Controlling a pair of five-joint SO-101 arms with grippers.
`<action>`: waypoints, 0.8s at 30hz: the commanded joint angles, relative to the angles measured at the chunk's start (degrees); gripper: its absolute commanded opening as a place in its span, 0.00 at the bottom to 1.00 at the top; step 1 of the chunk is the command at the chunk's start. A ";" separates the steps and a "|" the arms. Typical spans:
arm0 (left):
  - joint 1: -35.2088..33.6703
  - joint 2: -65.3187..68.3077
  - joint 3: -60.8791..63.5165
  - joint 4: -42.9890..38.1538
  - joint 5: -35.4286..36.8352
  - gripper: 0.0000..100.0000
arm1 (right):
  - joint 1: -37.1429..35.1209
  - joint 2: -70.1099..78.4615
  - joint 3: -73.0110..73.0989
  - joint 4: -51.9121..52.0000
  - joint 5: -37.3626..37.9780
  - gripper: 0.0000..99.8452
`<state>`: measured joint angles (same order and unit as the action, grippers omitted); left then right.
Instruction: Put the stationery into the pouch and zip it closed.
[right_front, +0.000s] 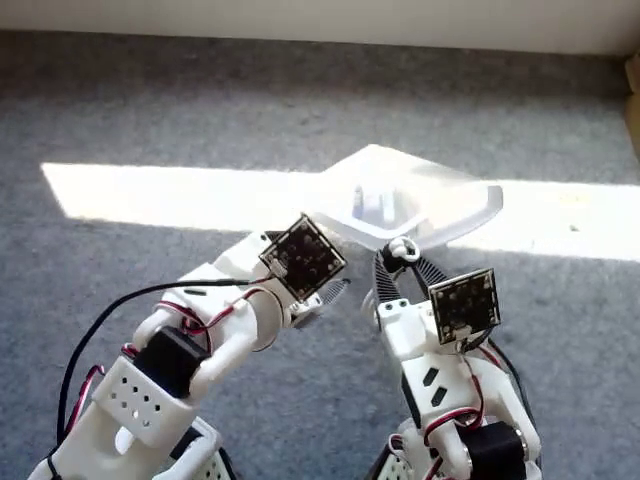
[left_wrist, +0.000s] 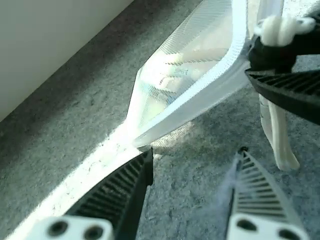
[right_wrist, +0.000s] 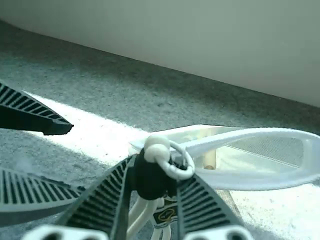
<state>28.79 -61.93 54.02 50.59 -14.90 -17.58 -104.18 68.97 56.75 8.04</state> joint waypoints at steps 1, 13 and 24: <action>3.21 -3.03 2.95 -6.42 -0.18 0.25 | 0.48 -0.84 -4.09 0.13 0.53 0.01; 6.64 -2.86 10.68 -22.77 -0.53 0.25 | 0.75 -0.92 -6.90 3.56 0.44 0.01; 9.27 -2.86 11.65 -24.97 -0.53 0.25 | 0.31 -0.84 -9.19 6.81 0.35 0.01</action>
<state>35.74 -63.69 66.07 26.86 -14.90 -17.23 -104.26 63.69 62.99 8.04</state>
